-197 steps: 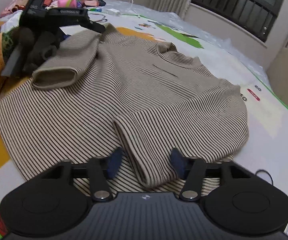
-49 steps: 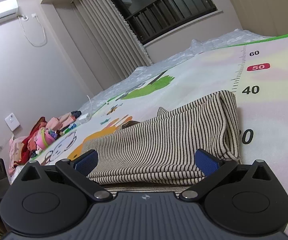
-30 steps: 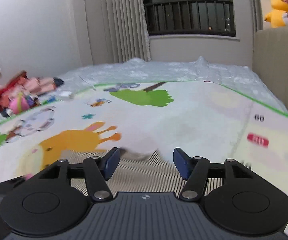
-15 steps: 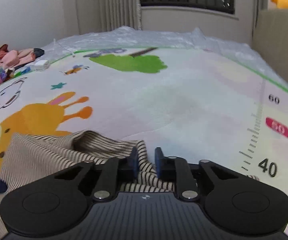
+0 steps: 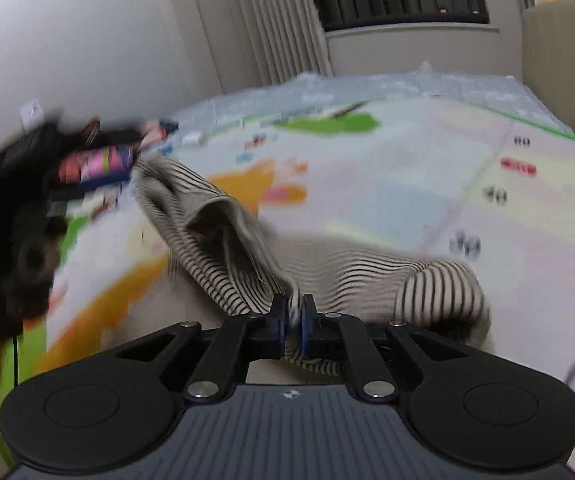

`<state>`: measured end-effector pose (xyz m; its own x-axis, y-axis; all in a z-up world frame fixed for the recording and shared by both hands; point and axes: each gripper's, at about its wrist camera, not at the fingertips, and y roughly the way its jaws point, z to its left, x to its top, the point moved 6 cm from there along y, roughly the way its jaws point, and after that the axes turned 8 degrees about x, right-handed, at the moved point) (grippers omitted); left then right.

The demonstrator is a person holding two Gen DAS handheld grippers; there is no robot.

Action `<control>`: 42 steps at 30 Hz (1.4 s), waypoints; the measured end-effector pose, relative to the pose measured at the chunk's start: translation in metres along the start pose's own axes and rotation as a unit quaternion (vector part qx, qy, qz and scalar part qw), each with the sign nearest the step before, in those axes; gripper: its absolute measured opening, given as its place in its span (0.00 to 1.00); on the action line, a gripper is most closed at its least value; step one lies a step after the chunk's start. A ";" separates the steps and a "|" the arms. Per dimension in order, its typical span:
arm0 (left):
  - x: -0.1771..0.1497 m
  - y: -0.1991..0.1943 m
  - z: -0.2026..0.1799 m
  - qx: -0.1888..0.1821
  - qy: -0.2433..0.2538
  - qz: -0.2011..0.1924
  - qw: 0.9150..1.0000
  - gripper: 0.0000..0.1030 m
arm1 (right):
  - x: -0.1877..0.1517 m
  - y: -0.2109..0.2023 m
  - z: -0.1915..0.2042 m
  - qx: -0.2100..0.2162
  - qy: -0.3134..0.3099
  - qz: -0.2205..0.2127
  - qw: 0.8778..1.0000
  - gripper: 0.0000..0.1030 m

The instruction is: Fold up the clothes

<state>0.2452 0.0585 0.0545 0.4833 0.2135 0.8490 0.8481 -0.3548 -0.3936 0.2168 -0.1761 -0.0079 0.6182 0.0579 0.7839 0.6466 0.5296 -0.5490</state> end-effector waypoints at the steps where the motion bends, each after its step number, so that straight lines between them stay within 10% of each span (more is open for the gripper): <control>1: -0.006 0.003 -0.003 -0.002 0.005 0.010 1.000 1.00 | -0.010 -0.003 0.004 -0.008 -0.003 0.000 1.000 0.07; 6: -0.047 0.012 -0.001 0.013 0.054 0.087 0.995 0.68 | -0.017 -0.047 0.011 -0.021 0.005 -0.049 0.999 0.14; 10: -0.077 -0.003 0.008 0.021 0.125 0.139 0.982 0.70 | 0.011 -0.099 -0.014 -0.056 0.039 -0.133 0.989 0.62; 13: -0.088 -0.022 0.015 0.001 0.128 0.167 0.978 0.75 | 0.007 -0.099 -0.039 -0.060 0.099 -0.131 0.985 0.63; 17: -0.069 -0.039 0.038 -0.029 0.014 0.167 0.985 0.92 | -0.013 -0.073 -0.064 -0.056 0.171 -0.094 0.979 0.66; 25: -0.068 0.013 0.037 -0.058 -0.066 0.214 0.973 0.85 | -0.030 -0.002 -0.063 -0.004 0.178 -0.028 0.984 0.66; 28: -0.071 0.035 0.031 -0.069 -0.064 0.222 0.971 0.64 | -0.022 0.013 -0.064 0.015 0.166 -0.023 0.986 0.33; 31: -0.071 0.058 0.025 -0.078 -0.060 0.227 0.969 0.58 | -0.002 0.036 -0.066 0.029 0.154 -0.025 0.987 0.24; 34: -0.035 0.080 0.022 -0.074 -0.036 0.186 0.979 0.39 | 0.038 0.063 -0.074 0.026 0.127 -0.042 0.991 0.20; 42: -0.012 0.055 0.021 -0.084 -0.019 0.143 0.986 0.38 | 0.069 0.048 -0.062 0.069 0.131 -0.092 0.985 0.20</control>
<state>0.2910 0.0552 0.0157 0.7074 0.1153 0.6973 0.6298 -0.5505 -0.5480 0.3181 -0.1995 0.0015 0.6017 -0.2600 0.7553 0.7030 0.6212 -0.3462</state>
